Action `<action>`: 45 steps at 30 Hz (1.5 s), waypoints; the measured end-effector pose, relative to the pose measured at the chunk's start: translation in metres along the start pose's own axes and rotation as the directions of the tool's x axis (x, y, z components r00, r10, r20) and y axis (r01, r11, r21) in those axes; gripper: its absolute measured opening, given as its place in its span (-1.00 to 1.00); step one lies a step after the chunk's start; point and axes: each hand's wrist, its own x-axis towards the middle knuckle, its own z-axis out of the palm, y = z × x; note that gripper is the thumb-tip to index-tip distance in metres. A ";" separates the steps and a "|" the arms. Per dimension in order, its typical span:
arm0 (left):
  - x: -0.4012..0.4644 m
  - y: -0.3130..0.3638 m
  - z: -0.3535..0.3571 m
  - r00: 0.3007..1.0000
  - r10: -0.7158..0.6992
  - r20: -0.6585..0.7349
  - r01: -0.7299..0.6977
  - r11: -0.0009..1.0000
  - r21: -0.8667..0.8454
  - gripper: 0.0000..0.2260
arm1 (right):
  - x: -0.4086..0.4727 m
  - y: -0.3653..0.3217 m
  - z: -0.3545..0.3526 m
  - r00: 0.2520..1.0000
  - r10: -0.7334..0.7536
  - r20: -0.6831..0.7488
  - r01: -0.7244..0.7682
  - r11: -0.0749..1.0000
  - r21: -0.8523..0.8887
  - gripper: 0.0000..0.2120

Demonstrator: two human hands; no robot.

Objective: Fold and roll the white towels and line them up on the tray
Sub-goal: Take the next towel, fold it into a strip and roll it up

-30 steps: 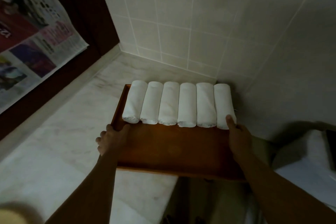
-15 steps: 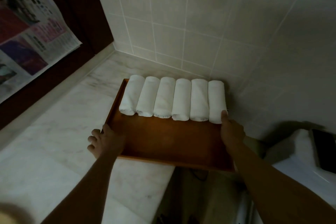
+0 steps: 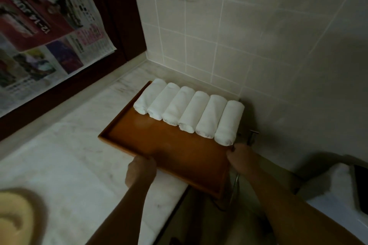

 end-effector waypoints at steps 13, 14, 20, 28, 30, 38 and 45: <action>0.124 0.021 -0.038 0.997 0.062 0.042 -0.059 0.996 -0.064 -0.65 | 0.065 -0.073 0.052 0.998 0.032 0.063 -0.023 0.990 -0.142 -0.90; 0.135 0.024 -0.041 0.997 0.063 0.046 -0.060 0.996 -0.065 -0.66 | 0.071 -0.080 0.056 0.998 0.022 0.052 -0.015 0.992 -0.126 -0.96; 0.189 0.041 -0.051 0.992 0.091 0.093 -0.084 0.994 -0.074 -0.60 | 0.111 -0.109 0.075 0.999 -0.010 -0.043 0.005 0.992 -0.127 -0.85; 0.226 0.061 -0.049 0.982 0.145 0.122 -0.124 0.978 -0.167 -0.59 | 0.142 -0.128 0.081 0.998 0.023 -0.050 -0.029 0.992 -0.123 -0.80; 0.235 0.064 -0.050 0.981 0.143 0.127 -0.115 0.972 -0.206 -0.59 | 0.146 -0.131 0.083 0.998 0.032 -0.059 -0.038 0.994 -0.102 -0.81; 0.250 0.072 -0.059 0.976 0.147 0.161 -0.118 0.977 -0.177 -0.57 | 0.150 -0.138 0.088 0.995 0.068 -0.075 -0.069 0.998 -0.013 -0.78; 0.185 0.143 -0.066 0.968 0.248 0.036 -0.244 0.966 -0.084 -0.63 | 0.145 -0.116 0.059 0.964 -0.175 -0.202 0.119 0.958 -0.262 -0.74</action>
